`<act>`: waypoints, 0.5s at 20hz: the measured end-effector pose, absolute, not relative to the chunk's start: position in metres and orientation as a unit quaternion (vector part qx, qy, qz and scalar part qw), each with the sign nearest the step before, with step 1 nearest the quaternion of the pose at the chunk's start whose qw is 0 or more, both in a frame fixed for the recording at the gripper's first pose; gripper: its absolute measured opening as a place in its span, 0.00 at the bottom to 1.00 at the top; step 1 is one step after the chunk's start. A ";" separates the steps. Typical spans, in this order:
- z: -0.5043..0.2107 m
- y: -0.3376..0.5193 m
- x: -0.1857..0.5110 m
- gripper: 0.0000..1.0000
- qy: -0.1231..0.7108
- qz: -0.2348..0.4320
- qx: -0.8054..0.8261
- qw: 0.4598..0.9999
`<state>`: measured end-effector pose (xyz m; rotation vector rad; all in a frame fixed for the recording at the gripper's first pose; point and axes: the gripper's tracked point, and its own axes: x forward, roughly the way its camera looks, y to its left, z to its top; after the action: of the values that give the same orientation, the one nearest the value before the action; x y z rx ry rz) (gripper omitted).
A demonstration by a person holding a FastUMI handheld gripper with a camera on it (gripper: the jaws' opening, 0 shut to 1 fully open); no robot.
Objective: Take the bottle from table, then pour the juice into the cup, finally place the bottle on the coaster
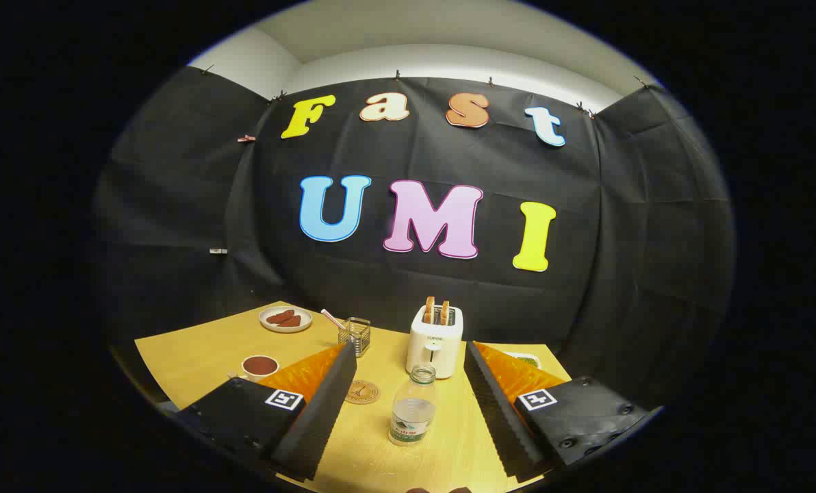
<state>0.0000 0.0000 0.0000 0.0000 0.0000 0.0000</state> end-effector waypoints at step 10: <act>-0.018 -0.005 0.017 0.98 0.033 -0.008 0.005 0.999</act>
<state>0.0169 -0.0046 -0.0176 0.0092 0.0666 -0.0157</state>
